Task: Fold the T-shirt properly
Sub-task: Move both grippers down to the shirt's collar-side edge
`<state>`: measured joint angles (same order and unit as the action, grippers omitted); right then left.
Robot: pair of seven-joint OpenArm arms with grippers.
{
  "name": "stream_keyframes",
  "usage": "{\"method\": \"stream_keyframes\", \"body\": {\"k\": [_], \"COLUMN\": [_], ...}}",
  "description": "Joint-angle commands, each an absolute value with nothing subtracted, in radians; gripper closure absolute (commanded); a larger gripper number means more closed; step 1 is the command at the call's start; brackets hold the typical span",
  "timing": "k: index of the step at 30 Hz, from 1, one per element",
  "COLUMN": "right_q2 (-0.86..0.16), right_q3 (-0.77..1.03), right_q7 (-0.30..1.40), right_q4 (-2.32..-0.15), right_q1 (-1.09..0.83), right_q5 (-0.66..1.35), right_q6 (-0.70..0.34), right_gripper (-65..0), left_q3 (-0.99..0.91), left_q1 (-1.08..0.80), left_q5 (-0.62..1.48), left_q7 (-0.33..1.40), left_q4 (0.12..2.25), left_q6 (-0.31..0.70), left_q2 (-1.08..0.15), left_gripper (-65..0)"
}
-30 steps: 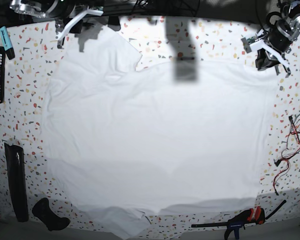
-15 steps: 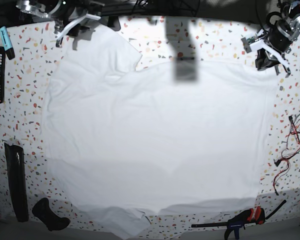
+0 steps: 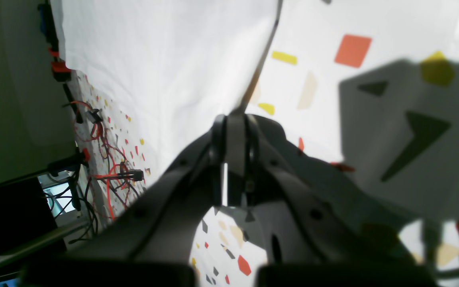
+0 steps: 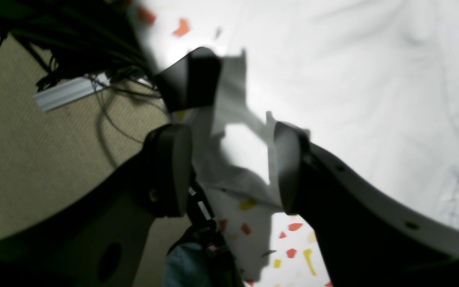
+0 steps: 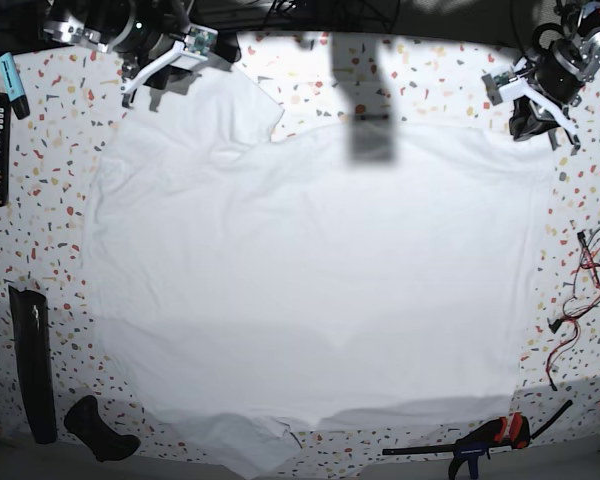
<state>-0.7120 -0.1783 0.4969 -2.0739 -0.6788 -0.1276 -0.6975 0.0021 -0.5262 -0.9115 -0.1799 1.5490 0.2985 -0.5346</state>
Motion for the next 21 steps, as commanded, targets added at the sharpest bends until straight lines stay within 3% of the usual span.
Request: {"method": "stream_keyframes", "body": {"k": [1,6,12,21], "right_q2": [-0.723,-0.723,-0.723,-0.723], "right_q3": [-0.179,-0.180,-0.180,-0.180], "right_q7": [0.495,0.503,0.501,0.495], "right_q4": [-2.080,-2.051,-2.051,-2.050], "right_q1": [-0.679,-0.679,-0.666,-0.654], "right_q5": [-0.124,-0.161,-0.270,-0.138], "right_q6": [-0.698,-0.698,-0.620,-0.698], "right_gripper": [-32.5,-32.5,-32.5,-32.5], "left_q3": [0.001,0.001,0.001,0.001], "left_q1": [-0.532,-0.531,-0.532,-0.532], "left_q5": [-0.908,-0.908,-0.908,-0.908], "left_q7": [-0.188,-0.189,-0.189,-0.189], "left_q4": [1.556,1.556,1.556,1.556], "left_q6": [0.313,0.313,0.313,0.313], "left_q2": [-0.546,-0.546,-0.546,-0.546], "left_gripper": [0.0,0.0,0.0,0.0]}}
